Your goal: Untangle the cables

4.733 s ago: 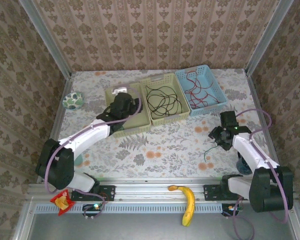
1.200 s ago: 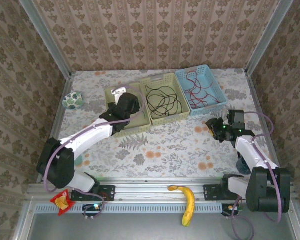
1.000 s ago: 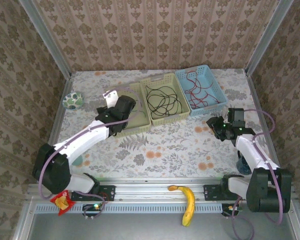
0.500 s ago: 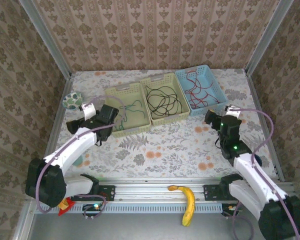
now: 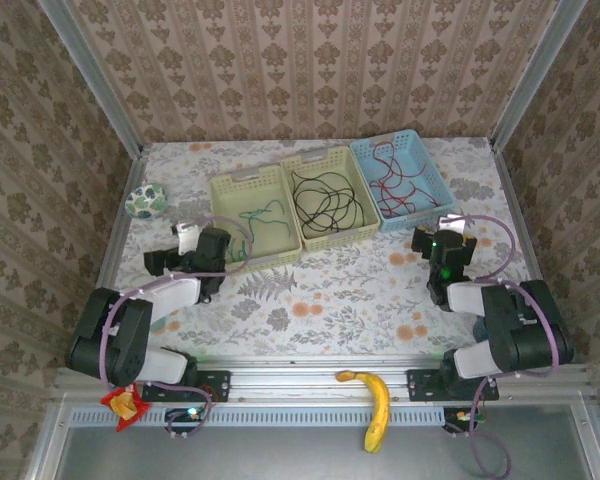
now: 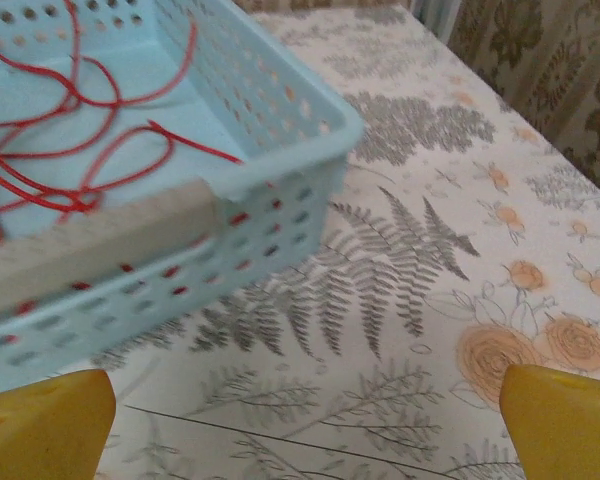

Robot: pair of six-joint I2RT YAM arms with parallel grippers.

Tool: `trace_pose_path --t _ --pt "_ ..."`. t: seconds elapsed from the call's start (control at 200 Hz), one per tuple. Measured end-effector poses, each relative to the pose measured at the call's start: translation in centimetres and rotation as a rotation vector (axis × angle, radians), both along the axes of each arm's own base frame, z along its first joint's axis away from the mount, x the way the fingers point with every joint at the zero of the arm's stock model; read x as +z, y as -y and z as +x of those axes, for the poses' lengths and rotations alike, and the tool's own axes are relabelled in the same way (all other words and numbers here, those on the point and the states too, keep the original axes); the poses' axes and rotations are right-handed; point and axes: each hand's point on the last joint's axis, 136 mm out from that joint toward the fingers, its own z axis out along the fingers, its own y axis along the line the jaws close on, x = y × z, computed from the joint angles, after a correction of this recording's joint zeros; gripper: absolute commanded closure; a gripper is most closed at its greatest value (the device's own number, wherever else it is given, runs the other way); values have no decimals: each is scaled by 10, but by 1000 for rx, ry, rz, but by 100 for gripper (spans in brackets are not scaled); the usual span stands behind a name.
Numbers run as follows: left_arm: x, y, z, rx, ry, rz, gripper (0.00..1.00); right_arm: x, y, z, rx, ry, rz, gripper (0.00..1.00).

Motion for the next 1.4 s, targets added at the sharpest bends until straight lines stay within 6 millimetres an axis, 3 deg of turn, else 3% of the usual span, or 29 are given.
trace_pose_path --t 0.14,0.405,0.52,0.69,0.825,1.14,1.4 --pt "3 4 18 -80 72 -64 0 -3 -12 18 107 24 56 0" --pt "16 6 44 -171 182 -93 0 4 -36 30 234 38 63 0" --pt "18 1 47 -174 246 -90 0 5 -39 31 251 39 62 0" --pt "0 5 51 -201 183 -49 0 5 -41 31 259 39 63 0" --pt "4 8 56 -222 193 -53 0 5 -41 31 259 39 63 0" --pt "5 10 85 -323 139 -130 0 5 -40 31 259 39 63 0" --pt "-11 10 86 -368 84 -194 0 5 -40 31 259 39 63 0"
